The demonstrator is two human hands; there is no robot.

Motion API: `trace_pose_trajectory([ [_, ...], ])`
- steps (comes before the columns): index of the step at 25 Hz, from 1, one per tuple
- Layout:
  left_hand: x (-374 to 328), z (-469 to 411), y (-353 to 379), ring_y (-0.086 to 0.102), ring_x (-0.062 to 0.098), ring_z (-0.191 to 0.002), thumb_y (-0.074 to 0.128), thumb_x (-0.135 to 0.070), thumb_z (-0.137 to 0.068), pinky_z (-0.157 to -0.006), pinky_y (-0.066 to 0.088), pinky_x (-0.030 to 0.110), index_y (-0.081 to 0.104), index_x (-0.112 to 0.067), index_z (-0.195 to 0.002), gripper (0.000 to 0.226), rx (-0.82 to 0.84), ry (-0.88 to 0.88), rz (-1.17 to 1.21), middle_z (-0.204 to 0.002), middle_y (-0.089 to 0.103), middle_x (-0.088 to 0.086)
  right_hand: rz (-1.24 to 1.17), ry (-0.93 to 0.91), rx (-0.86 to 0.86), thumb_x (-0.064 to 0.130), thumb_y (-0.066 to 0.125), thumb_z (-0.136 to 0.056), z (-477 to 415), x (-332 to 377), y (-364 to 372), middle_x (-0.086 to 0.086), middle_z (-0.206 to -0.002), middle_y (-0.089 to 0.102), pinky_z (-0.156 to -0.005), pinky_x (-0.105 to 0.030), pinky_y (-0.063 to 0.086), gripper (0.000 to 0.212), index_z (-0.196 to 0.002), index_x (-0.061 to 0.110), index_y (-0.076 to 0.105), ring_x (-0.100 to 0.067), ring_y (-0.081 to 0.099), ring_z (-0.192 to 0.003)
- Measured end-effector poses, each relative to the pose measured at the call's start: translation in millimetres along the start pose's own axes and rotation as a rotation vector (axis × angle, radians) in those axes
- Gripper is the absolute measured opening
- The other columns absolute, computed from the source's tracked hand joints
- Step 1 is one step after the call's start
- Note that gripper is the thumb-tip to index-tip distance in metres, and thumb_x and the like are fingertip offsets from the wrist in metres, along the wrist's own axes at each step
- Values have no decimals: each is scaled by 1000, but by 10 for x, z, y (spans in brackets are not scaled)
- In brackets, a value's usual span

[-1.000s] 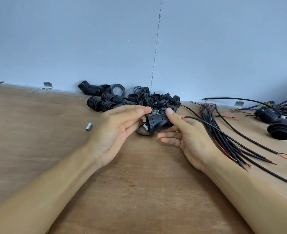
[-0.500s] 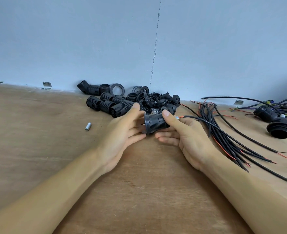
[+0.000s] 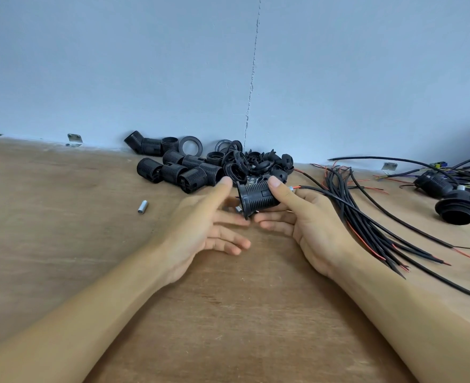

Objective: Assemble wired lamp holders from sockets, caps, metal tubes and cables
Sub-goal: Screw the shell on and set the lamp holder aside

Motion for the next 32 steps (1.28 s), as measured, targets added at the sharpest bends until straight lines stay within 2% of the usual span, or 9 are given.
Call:
trace_pose_trajectory([
  [5,-100,19,-47,73,19,-110,65,-52,-88,-90,57,40,78,-29,-108,33,-63,163,103,-117,77,0,-54,-1,-24,42,75,-80,-19,39,-24,-18,-89,76,-65,-25,59,31,-77,12,81,-25,76,-80],
  [9,-101,31,-89,75,21,-104,80,-39,-75,-84,60,40,69,-21,-114,44,-134,177,116,-111,78,1,-12,17,36,42,77,-78,-2,5,21,-17,-87,76,-64,-25,59,29,-78,13,81,-26,76,-78],
  [15,-228,79,-34,68,6,-117,70,-4,-76,-92,55,18,77,-28,-109,41,-50,383,-15,-118,76,-7,29,16,10,40,75,-79,-7,6,2,-9,-77,76,-61,-24,58,24,-68,19,80,-21,74,-70],
  [17,-305,89,-53,73,17,-108,61,-7,-76,-89,57,22,82,-24,-87,29,-29,381,116,-102,80,4,36,11,3,35,75,-83,-17,-13,5,-5,-75,75,-61,-24,59,22,-65,23,80,-21,74,-70],
  [20,-335,80,-124,74,26,-63,62,-22,-83,-66,59,29,78,-18,-66,23,-80,267,353,-60,69,6,14,22,-32,27,75,-86,-39,-44,-29,-9,-80,76,-63,-25,59,17,-79,12,77,-23,73,-72],
  [22,-258,78,-174,61,21,-45,68,-35,-92,-59,53,33,75,-19,-69,29,-232,181,207,-53,60,2,-12,25,-43,25,76,-86,-39,-45,-43,-14,-87,76,-64,-26,59,31,-99,-2,69,-23,72,-73],
  [24,-155,60,-178,58,19,-43,65,-54,-94,-56,49,30,71,-17,-85,38,-288,75,-41,-61,68,0,-28,26,-26,25,76,-85,-30,-37,-37,-16,-91,76,-66,-26,59,50,-112,-14,61,-22,72,-75],
  [27,-91,44,-88,64,19,-46,53,-71,-92,-49,51,23,70,-27,-108,50,-128,-40,-223,-84,80,-2,-42,25,10,28,76,-83,-18,-34,-19,-17,-93,75,-68,-27,59,59,-117,-17,58,-21,71,-76],
  [32,-96,92,-13,78,26,-77,82,-46,-77,-66,63,31,77,-30,-106,33,-63,-23,-52,-99,79,-9,-48,23,35,28,76,-82,-29,-25,-26,-16,-95,75,-72,-28,58,51,-113,-11,63,-23,70,-78],
])
Point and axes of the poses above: each hand's wrist, its own z-axis away from the middle knuckle, its own y-axis out of the palm, x = y × z, the point moved 5 cm from there along -z, towards the middle knuckle
